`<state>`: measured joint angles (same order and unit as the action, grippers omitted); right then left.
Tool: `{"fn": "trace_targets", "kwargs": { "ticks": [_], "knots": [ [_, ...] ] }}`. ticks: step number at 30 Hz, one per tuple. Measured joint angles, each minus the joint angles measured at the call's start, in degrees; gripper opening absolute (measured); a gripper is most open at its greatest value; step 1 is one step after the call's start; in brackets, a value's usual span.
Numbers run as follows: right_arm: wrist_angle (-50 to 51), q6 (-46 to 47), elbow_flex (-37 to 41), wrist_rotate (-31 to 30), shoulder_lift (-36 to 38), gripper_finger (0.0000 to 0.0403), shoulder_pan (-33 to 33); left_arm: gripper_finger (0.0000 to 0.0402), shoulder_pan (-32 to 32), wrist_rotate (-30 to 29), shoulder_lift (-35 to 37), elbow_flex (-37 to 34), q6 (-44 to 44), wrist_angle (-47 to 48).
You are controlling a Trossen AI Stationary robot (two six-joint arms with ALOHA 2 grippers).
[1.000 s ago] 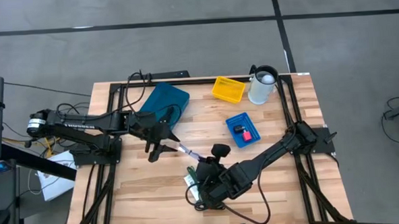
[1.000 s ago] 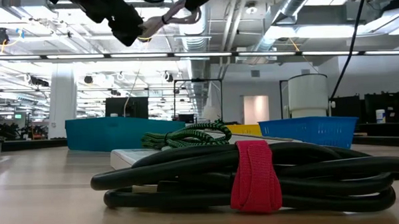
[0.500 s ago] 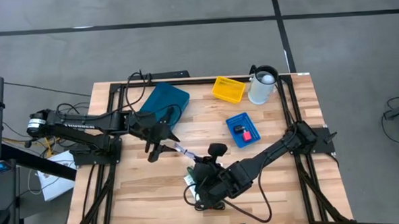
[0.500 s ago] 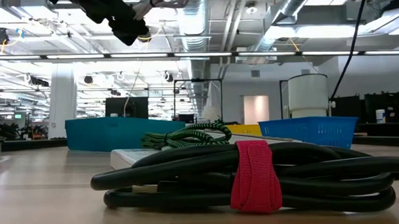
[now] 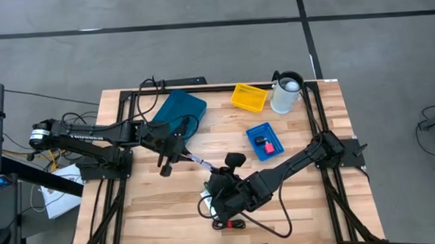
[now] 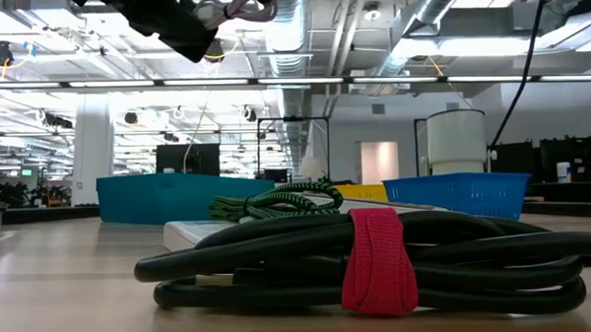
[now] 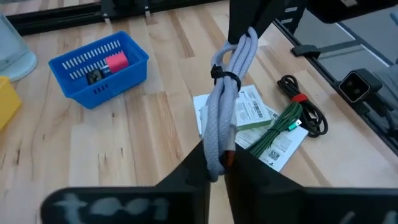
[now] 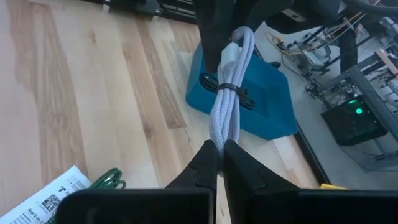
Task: Pick and place items into bin
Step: Put the purple charger cable into the dark blue bin
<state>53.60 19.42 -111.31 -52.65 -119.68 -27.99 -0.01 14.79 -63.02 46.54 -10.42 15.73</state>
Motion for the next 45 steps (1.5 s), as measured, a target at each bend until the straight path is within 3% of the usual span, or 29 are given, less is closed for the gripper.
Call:
{"fn": "trace_targets", "kwargs": {
  "ticks": [7, 11, 24, 31, 39, 45],
  "knots": [
    [0.0, 0.0, 0.0, 0.3, 0.0, 0.0004, 0.0, 0.0008, 0.0, -1.7, 0.0, 0.0, -1.7, 0.0],
    [0.1, 0.0, 0.0, 0.3, 0.0, 0.0025, 0.0, 0.0007, 0.0, -2.0, 0.0, 0.0, -1.9, 0.0],
    [0.0, 0.5, 0.0, 0.4, 0.0, 0.0159, 0.1, 0.0004, 0.0, -3.6, 0.0, 0.0, -1.9, 0.2],
    [0.9, 1.1, 0.0, 7.6, 0.0, 0.0246, 0.1, 0.0003, 0.0, -5.4, 0.0, 0.0, -1.9, 1.0],
    [6.2, 3.6, 0.0, 15.3, 0.0, 0.0281, -0.5, 0.0003, 0.8, -16.8, 0.0, 0.0, -2.1, 3.8],
    [14.2, 12.0, 0.0, 17.1, 0.0, 0.0281, -1.3, 0.0003, 3.4, -31.4, 0.0, 0.0, 0.7, 6.7]
  ]
}}
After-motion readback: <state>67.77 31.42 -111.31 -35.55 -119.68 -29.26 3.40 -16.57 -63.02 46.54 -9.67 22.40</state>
